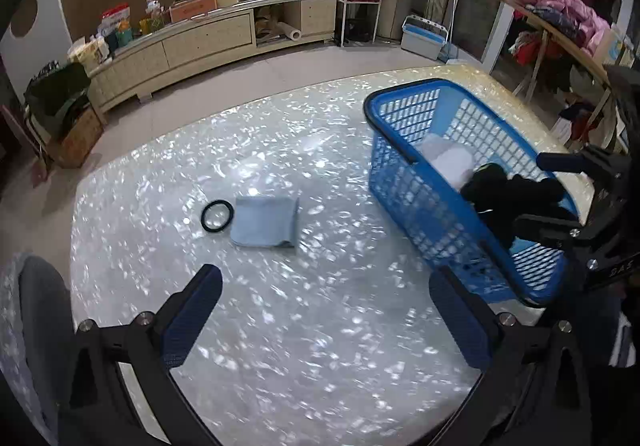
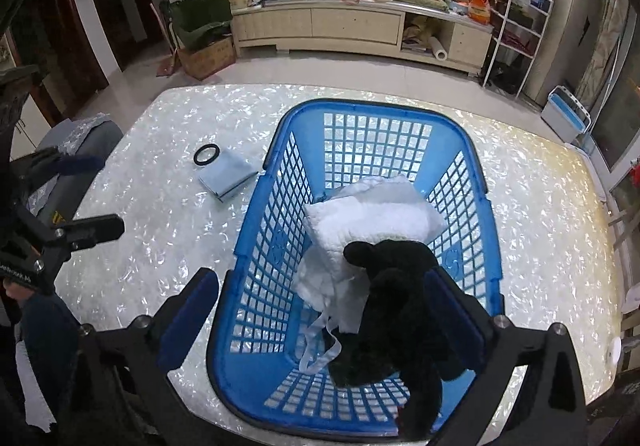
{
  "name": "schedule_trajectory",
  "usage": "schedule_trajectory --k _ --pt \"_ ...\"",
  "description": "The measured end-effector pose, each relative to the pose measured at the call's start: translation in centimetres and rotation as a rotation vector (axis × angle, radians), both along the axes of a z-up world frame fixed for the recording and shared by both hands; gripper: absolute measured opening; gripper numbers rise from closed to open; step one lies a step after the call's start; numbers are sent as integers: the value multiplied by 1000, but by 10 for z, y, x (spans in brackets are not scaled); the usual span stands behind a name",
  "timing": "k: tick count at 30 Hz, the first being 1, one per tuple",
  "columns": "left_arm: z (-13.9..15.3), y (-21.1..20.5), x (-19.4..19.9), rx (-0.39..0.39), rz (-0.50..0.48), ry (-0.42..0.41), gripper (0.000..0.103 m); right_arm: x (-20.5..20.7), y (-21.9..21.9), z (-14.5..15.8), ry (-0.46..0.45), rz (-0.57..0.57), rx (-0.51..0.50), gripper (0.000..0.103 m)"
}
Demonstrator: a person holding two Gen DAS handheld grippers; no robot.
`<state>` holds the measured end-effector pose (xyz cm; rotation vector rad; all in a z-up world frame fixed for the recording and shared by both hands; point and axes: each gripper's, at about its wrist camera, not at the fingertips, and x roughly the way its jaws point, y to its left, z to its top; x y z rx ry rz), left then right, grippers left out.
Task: Organize soft objects
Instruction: 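Reach the left tool to the light blue cloth and grasp it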
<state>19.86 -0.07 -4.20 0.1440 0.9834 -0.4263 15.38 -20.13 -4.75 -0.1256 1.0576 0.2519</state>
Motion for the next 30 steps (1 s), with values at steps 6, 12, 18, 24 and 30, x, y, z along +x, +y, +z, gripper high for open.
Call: schedule_trajectory --k 6,12,18,24,30 --pt "-15 3 23 26 -52 2 97 18 0 -10 26 -1 -12 103" --pt "-37 -2 52 35 -117 29 79 39 -7 -18 44 -12 -27 103" --pt "-63 -11 75 63 -193 56 67 51 -16 -26 68 -26 -40 103" --pt "-96 -19 99 99 -240 99 52 53 -21 -25 92 -37 -29 103" --pt "-127 -18 119 119 -240 148 39 56 -25 -26 96 -53 -20 103"
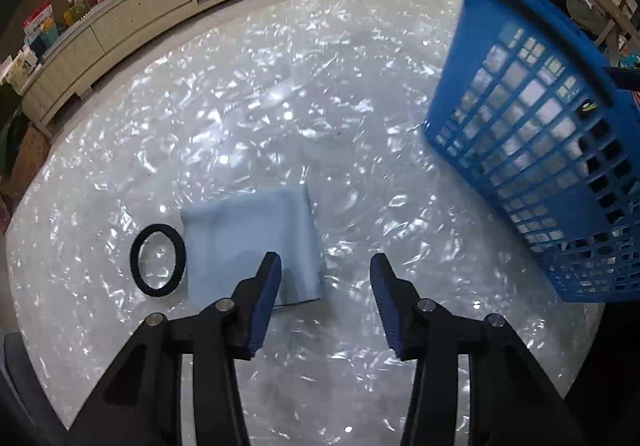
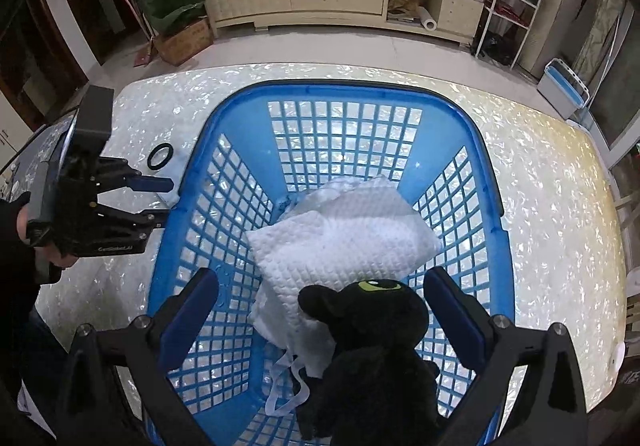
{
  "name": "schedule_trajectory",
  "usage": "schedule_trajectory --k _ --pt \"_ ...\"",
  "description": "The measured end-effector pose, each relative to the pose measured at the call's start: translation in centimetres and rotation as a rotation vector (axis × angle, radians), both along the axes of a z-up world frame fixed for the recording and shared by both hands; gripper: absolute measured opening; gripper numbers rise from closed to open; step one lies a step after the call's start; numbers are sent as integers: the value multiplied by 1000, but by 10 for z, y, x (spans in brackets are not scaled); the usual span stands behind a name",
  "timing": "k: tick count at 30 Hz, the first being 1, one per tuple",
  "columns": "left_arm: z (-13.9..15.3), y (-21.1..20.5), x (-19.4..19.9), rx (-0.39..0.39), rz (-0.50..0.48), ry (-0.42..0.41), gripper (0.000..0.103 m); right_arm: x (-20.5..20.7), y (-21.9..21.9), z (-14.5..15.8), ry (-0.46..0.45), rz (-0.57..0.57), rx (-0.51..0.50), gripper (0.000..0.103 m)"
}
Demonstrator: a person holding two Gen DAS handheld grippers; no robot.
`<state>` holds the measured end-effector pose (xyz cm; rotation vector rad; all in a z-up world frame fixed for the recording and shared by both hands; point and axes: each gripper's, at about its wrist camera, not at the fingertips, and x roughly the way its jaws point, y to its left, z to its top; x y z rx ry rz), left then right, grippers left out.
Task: Organize soft objects
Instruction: 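Reach the left tool to the light blue cloth and grasp it, then lift the light blue cloth with the left tool and carry it over the basket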
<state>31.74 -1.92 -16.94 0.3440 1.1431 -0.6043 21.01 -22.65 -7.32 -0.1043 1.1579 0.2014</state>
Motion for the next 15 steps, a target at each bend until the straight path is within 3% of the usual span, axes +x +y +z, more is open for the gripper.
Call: schedule_trajectory --k 9,15 --pt "-16 -1 9 31 -1 -3 6 3 -2 -4 19 -14 3 103" --pt "-16 3 11 17 12 -7 2 1 -3 -2 17 -23 5 103"
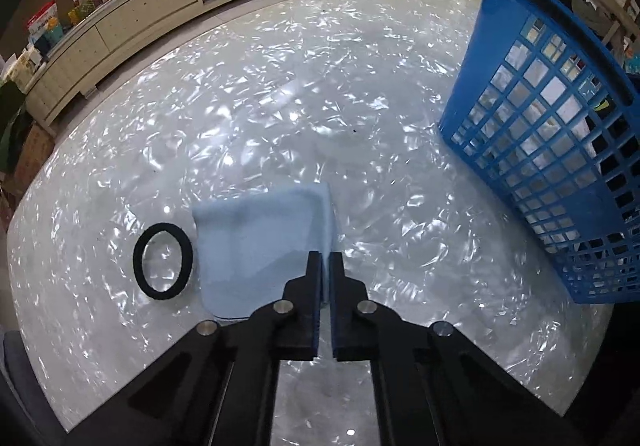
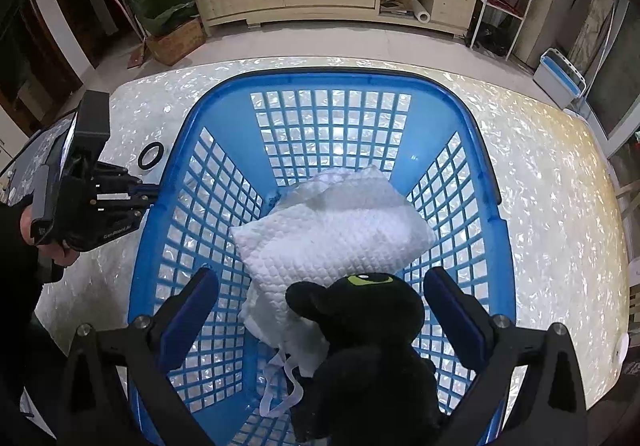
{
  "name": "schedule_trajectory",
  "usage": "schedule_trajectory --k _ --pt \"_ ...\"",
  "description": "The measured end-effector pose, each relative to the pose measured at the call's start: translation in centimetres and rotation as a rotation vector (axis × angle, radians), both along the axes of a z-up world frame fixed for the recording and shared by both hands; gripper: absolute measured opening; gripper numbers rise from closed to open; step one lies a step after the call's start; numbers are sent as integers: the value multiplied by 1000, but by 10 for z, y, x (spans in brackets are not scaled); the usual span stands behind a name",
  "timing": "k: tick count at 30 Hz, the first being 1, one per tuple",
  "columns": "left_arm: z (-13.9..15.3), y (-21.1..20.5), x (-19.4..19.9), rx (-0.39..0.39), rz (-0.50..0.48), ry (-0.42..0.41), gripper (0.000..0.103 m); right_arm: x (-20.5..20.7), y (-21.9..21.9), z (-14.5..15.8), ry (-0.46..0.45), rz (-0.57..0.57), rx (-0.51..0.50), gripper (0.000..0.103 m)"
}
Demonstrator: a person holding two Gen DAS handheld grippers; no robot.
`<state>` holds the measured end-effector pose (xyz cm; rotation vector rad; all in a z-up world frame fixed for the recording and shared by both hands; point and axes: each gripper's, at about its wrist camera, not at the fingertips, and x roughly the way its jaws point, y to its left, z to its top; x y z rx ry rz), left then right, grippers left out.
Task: Organize soft objects
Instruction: 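Lift the light blue cloth with the left tool and carry it over the basket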
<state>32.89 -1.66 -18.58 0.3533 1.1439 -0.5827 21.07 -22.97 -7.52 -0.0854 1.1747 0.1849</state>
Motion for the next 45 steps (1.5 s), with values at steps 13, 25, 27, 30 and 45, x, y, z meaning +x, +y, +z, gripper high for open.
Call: schedule_trajectory --k 13,25,27,30,45 --pt "46 8 -28 -84 41 -25 2 -10 -8 16 -35 -3 4 103" --pt "107 -2 -67 -139 50 -94 2 -32 -20 39 -96 -30 -34 103" --pt "118 -4 -70 -161 59 -97 2 -34 -24 41 -105 -33 -41 103" --pt "132 -7 -74 -178 71 -110 2 -34 -28 42 -117 -45 -49 103" --pt "174 -60 -85 -203 22 -159 2 -42 -65 39 -145 -99 -57 103"
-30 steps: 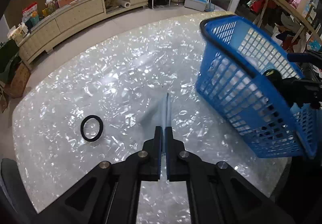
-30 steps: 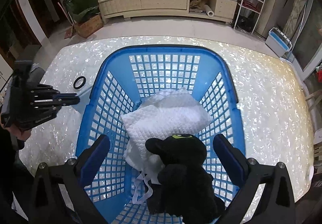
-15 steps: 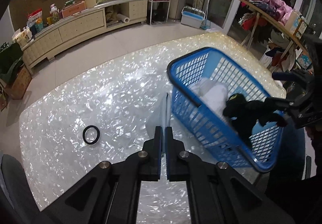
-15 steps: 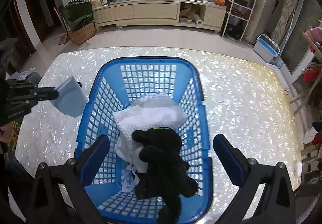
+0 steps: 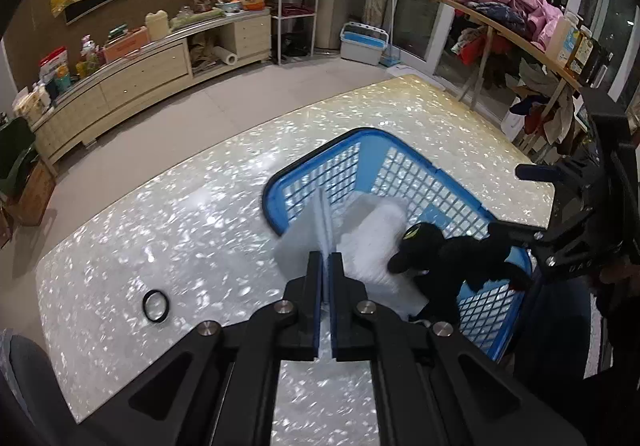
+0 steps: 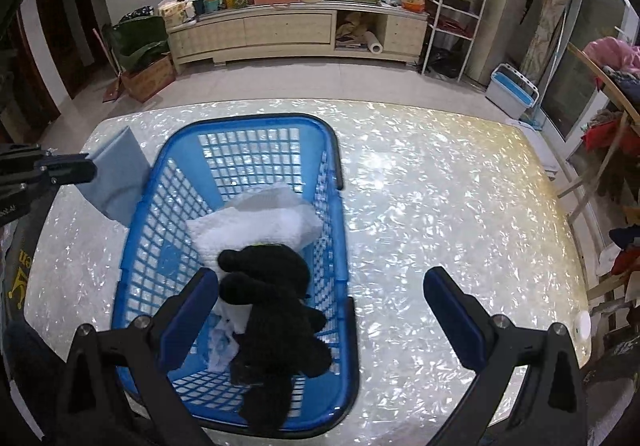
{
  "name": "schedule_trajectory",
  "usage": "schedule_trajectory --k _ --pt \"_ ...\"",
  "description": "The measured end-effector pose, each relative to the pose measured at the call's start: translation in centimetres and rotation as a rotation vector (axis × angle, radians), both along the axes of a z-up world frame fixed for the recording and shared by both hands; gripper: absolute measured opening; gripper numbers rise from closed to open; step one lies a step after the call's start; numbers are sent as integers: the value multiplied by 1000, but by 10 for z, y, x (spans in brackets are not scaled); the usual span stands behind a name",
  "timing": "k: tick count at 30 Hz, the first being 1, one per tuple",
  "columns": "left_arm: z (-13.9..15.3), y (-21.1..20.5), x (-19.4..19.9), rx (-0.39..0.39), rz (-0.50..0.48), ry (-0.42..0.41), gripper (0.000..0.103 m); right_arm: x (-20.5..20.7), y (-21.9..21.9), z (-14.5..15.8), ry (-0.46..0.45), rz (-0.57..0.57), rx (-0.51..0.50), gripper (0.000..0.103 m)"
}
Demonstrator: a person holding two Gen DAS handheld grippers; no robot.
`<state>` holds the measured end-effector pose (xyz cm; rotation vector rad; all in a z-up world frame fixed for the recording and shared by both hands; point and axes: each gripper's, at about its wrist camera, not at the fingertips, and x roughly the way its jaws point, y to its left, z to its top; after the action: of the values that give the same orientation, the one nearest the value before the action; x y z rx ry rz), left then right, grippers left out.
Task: Organize soft objects
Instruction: 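Lift the light blue cloth with the left tool and carry it over the basket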
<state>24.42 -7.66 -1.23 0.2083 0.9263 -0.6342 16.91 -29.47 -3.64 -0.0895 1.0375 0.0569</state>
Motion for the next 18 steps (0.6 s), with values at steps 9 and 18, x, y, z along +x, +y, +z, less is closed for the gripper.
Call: schedule_trajectory --k 9,18 --pt "-12 -57 16 46 -55 25 2 6 -17 -10 11 -6 34 103" --pt "-46 -97 37 91 -92 85 2 13 -21 -22 33 -8 70 103"
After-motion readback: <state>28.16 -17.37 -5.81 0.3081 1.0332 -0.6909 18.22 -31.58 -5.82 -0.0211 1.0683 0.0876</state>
